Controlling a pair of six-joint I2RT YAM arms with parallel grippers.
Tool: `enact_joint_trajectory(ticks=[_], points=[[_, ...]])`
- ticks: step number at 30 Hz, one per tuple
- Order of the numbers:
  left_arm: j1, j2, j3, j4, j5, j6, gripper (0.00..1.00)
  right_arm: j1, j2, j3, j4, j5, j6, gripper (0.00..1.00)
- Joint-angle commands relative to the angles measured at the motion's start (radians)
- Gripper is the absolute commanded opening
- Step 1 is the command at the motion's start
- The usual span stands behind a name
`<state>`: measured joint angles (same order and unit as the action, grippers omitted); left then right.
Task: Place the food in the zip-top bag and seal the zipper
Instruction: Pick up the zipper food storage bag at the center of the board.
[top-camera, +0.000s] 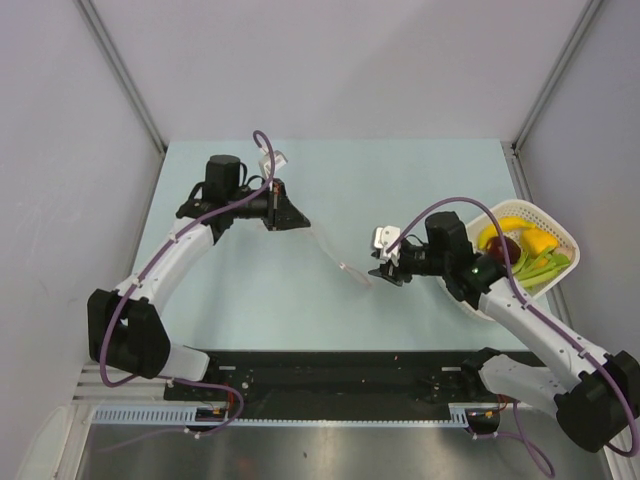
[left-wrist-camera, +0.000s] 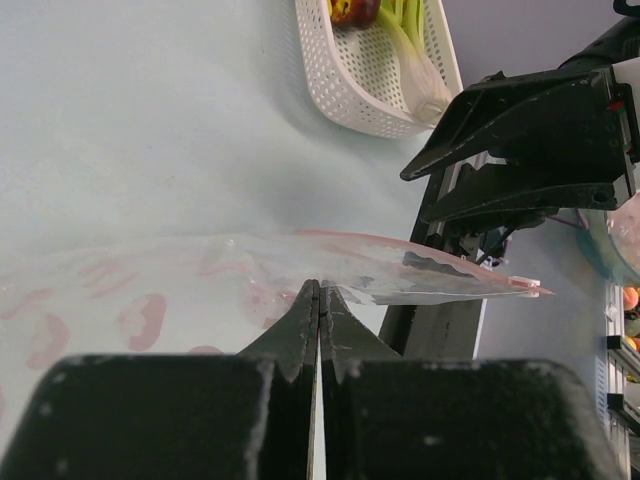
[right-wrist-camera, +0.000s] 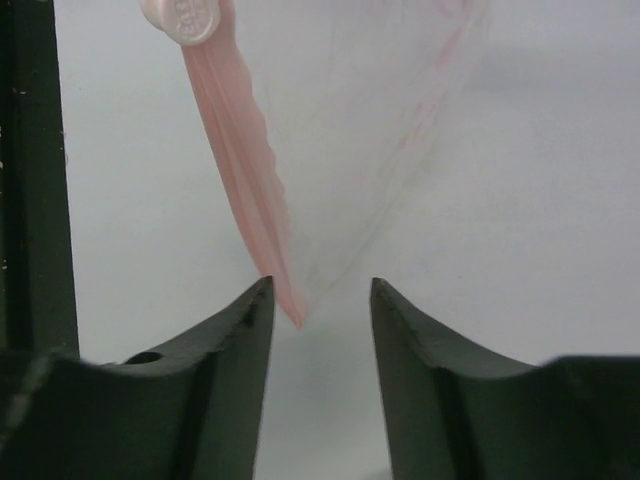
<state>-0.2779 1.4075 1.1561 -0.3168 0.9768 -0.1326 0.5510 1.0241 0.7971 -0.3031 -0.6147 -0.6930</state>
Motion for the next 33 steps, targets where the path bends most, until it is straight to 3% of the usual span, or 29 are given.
enact_joint_trajectory(ticks=[1,17,26,30,32,33], points=[[0.009,0.002,0.045,0.028,0.037,-0.019,0.0,0.016,-0.001,-0.027,0.033,-0.028,-0.029,0.54],[0.009,-0.012,0.011,0.036,0.036,-0.036,0.0,0.056,0.054,-0.068,0.157,0.024,0.029,0.52],[0.009,-0.016,-0.016,0.044,0.04,-0.055,0.0,0.079,0.097,-0.096,0.326,0.118,0.113,0.41],[0.009,-0.013,-0.029,0.048,0.03,-0.068,0.0,0.086,0.111,-0.095,0.367,0.128,0.17,0.33],[0.009,-0.004,-0.016,0.036,0.02,-0.078,0.0,0.087,0.103,-0.093,0.384,0.121,0.208,0.24],[0.009,-0.001,-0.012,0.035,0.005,-0.084,0.0,0.087,0.096,-0.09,0.384,0.116,0.254,0.11]])
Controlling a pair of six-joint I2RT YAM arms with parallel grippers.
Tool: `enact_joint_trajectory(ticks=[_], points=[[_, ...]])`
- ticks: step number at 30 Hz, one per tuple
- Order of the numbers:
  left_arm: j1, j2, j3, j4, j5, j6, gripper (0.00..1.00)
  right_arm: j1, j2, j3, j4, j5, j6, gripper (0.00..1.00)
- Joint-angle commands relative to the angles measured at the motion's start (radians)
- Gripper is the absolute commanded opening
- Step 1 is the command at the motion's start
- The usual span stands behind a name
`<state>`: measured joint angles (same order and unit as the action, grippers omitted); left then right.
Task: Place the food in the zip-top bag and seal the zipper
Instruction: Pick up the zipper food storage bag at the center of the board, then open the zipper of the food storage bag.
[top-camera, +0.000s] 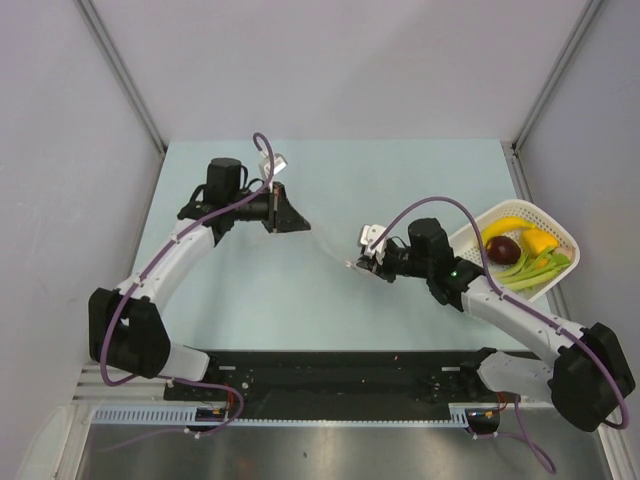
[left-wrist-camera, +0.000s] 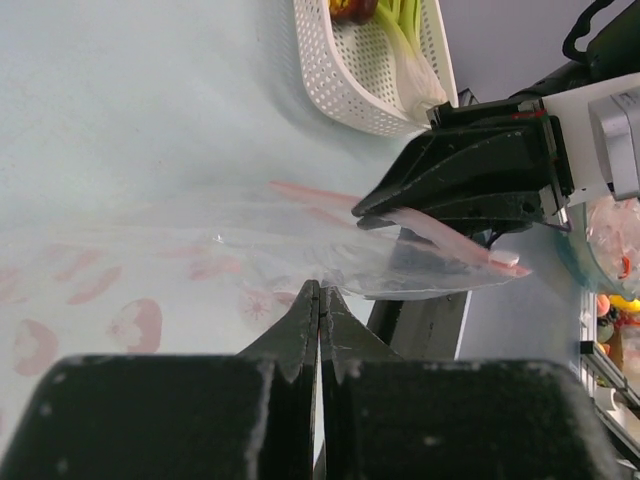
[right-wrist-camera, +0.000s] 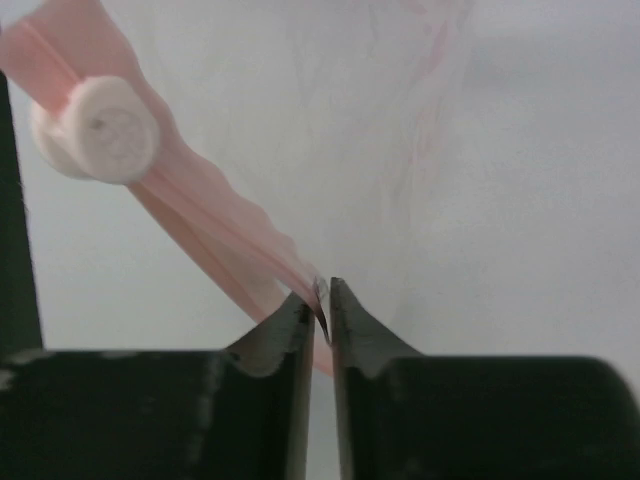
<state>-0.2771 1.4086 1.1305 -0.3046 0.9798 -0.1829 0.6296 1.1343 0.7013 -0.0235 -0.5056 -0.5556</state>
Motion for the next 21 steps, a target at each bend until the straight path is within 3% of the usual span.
enact_joint_trajectory(ticks=[1,3,4,7,8,9,10,13,16,21], points=[[0.009,0.007,0.021,0.021,-0.012,-0.041,0.03,0.009,-0.021,0.015,0.102,0.004,0.153,0.0],[0.012,0.013,0.057,0.022,-0.05,-0.067,0.33,0.005,-0.044,0.032,0.096,0.015,0.314,0.0],[0.018,0.019,0.096,0.024,-0.078,-0.075,0.58,-0.001,-0.051,0.061,0.085,0.01,0.376,0.0],[0.067,0.017,0.17,0.025,-0.166,-0.122,0.78,-0.056,-0.07,0.102,0.054,0.009,0.668,0.0],[0.103,0.013,0.216,0.03,-0.185,-0.148,0.92,-0.077,-0.073,0.128,0.045,0.004,0.748,0.0],[0.114,0.001,0.242,0.015,-0.216,-0.151,0.97,-0.117,-0.074,0.139,0.04,-0.002,0.814,0.0],[0.122,-0.006,0.271,-0.004,-0.249,-0.142,0.99,-0.139,-0.07,0.15,0.037,-0.046,0.942,0.0],[0.11,-0.055,0.354,-0.065,-0.407,-0.047,1.0,-0.188,-0.068,0.185,0.053,-0.114,1.124,0.0],[0.053,-0.103,0.367,-0.149,-0.509,0.06,1.0,-0.177,-0.084,0.23,0.03,-0.035,1.14,0.0],[-0.226,-0.166,0.302,-0.192,-0.749,0.175,0.98,-0.196,-0.038,0.27,-0.007,-0.004,1.23,0.0]])
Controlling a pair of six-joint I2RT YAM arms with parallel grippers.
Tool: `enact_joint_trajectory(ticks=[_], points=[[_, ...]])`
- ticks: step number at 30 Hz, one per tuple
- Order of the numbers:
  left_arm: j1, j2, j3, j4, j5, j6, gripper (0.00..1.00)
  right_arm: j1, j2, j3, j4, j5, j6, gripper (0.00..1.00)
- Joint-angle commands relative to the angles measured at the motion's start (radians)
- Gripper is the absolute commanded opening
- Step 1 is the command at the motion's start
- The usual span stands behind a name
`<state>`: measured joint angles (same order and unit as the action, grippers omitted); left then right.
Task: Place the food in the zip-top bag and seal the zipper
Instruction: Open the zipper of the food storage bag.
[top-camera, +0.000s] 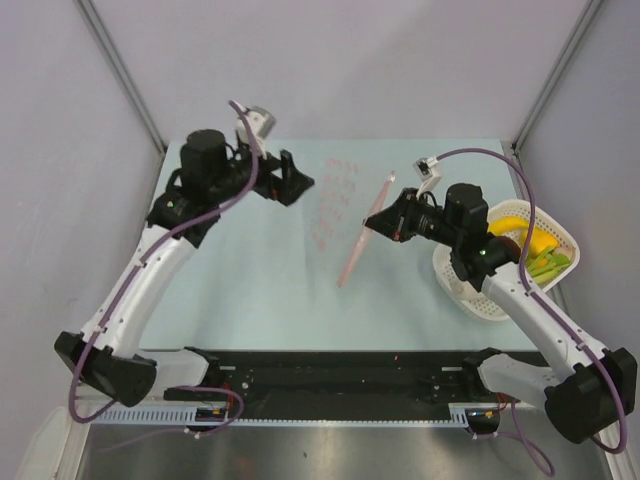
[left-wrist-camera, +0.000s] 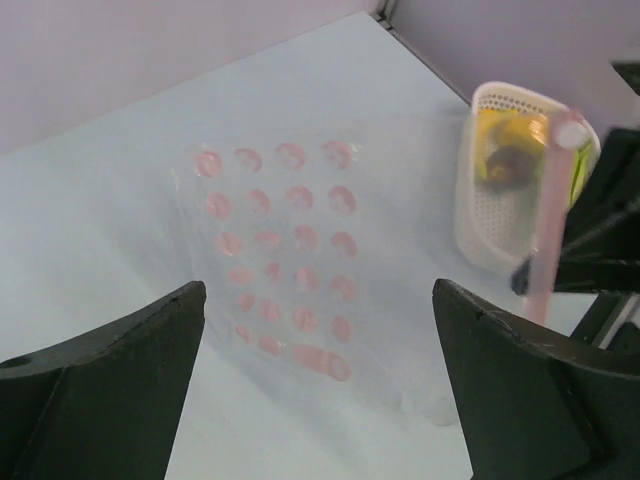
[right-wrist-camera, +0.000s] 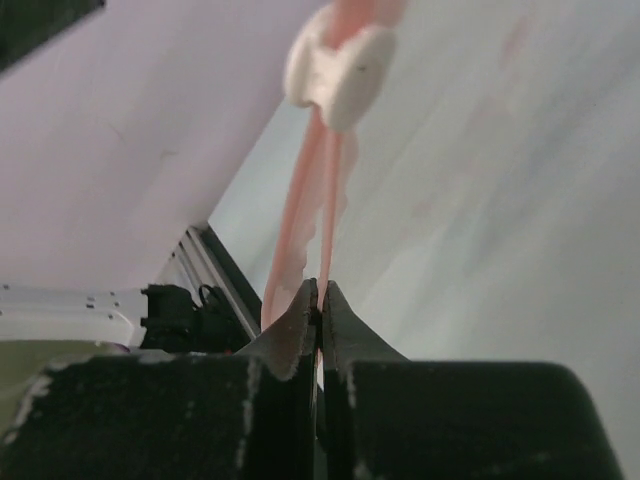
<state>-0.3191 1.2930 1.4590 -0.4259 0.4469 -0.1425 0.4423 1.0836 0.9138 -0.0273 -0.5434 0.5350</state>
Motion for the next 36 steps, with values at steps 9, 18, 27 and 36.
enact_joint_trajectory(ticks=[9,18,27,36], points=[[-0.442,0.008,-0.051,-0.065,-0.31,0.124,0.8,0.018,0.07,0.065,0.0,0.002,0.178,0.0],[-0.506,0.097,-0.003,-0.05,-0.332,0.083,0.73,0.055,0.076,0.088,-0.034,0.039,0.138,0.0],[-0.52,0.14,0.024,-0.027,-0.376,0.07,0.67,0.076,0.091,0.105,-0.031,0.057,0.126,0.0],[-0.489,0.155,0.037,-0.063,-0.498,0.103,0.24,0.07,0.073,0.112,-0.126,0.102,0.051,0.0]])
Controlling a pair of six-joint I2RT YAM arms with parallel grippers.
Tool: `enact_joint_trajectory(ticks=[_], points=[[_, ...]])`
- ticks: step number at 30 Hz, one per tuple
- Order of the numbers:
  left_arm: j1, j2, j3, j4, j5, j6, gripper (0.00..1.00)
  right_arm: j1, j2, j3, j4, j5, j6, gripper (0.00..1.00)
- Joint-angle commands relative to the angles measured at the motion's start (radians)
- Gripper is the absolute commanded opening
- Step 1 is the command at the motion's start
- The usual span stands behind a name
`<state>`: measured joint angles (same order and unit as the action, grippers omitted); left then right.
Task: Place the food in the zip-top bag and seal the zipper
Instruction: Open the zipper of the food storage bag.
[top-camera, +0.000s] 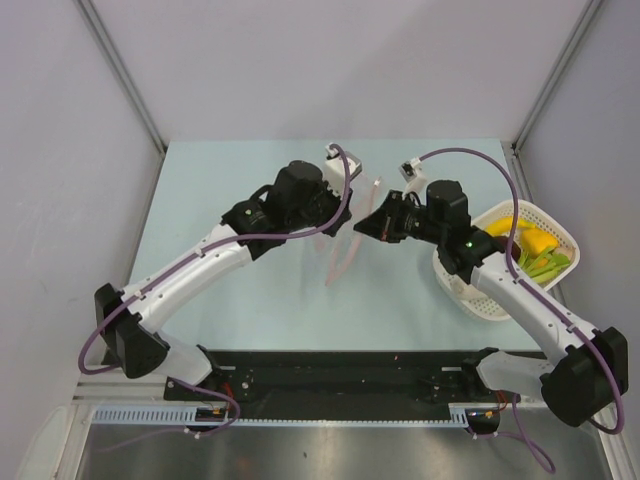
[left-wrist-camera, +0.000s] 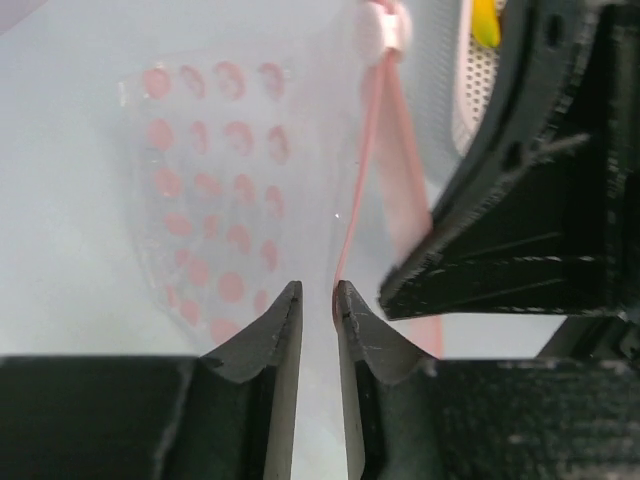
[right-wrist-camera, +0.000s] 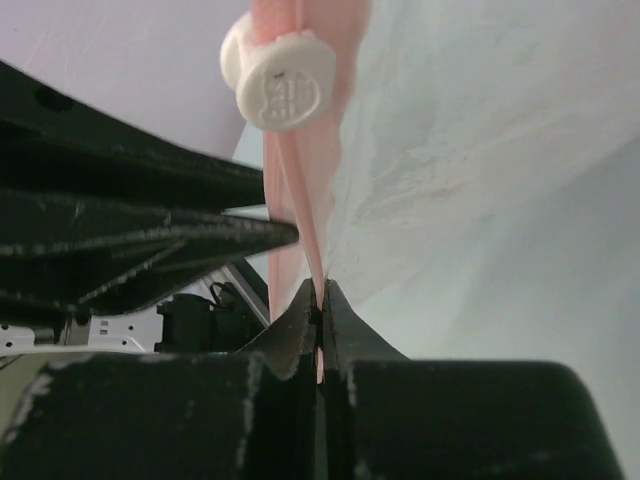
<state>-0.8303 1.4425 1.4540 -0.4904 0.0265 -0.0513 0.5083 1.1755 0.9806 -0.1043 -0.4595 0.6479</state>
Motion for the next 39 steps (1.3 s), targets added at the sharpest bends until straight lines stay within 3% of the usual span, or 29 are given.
enact_joint_trajectory(ticks=[1,6,10,15,16,17,20,25,27,29,30,37,38,39], points=[[0.028,0.004,0.04,0.003,-0.076,0.013,0.22,0.001,-0.022,0.047,-0.061,0.018,-0.07,0.0],[0.082,0.009,0.037,-0.016,-0.036,-0.028,0.0,-0.074,-0.034,0.052,-0.168,-0.014,-0.155,0.0],[0.112,0.024,0.032,0.002,0.122,-0.027,0.0,-0.117,-0.034,0.052,-0.21,-0.041,-0.198,0.0],[0.051,0.041,0.04,0.032,0.127,0.014,0.0,-0.082,-0.025,0.053,-0.115,-0.061,-0.168,0.0],[0.046,0.045,0.045,0.035,0.125,0.018,0.01,-0.065,-0.025,0.056,-0.107,-0.057,-0.166,0.0],[0.04,0.045,0.048,0.041,0.11,0.018,0.11,-0.057,-0.022,0.059,-0.097,-0.057,-0.168,0.0],[0.023,0.064,0.068,0.018,0.057,0.027,0.25,-0.044,-0.022,0.067,-0.095,-0.061,-0.169,0.0],[0.002,0.11,0.098,-0.013,-0.011,0.028,0.35,-0.037,-0.02,0.073,-0.091,-0.079,-0.165,0.0],[0.002,0.122,0.111,-0.025,-0.025,0.018,0.27,-0.036,-0.02,0.078,-0.1,-0.079,-0.171,0.0],[0.003,0.119,0.112,-0.031,-0.025,0.016,0.05,-0.068,-0.014,0.084,-0.138,-0.068,-0.18,0.0],[0.017,0.113,0.112,-0.042,-0.023,0.008,0.0,-0.089,-0.011,0.082,-0.153,-0.068,-0.197,0.0],[0.163,0.091,0.054,-0.022,0.136,-0.125,0.0,-0.28,0.012,0.09,-0.32,-0.111,-0.503,0.01],[0.161,0.093,0.051,-0.008,0.157,-0.136,0.0,-0.281,0.012,0.095,-0.324,-0.123,-0.519,0.07],[0.148,0.101,0.052,0.004,0.174,-0.143,0.0,-0.28,0.009,0.101,-0.327,-0.14,-0.533,0.27]])
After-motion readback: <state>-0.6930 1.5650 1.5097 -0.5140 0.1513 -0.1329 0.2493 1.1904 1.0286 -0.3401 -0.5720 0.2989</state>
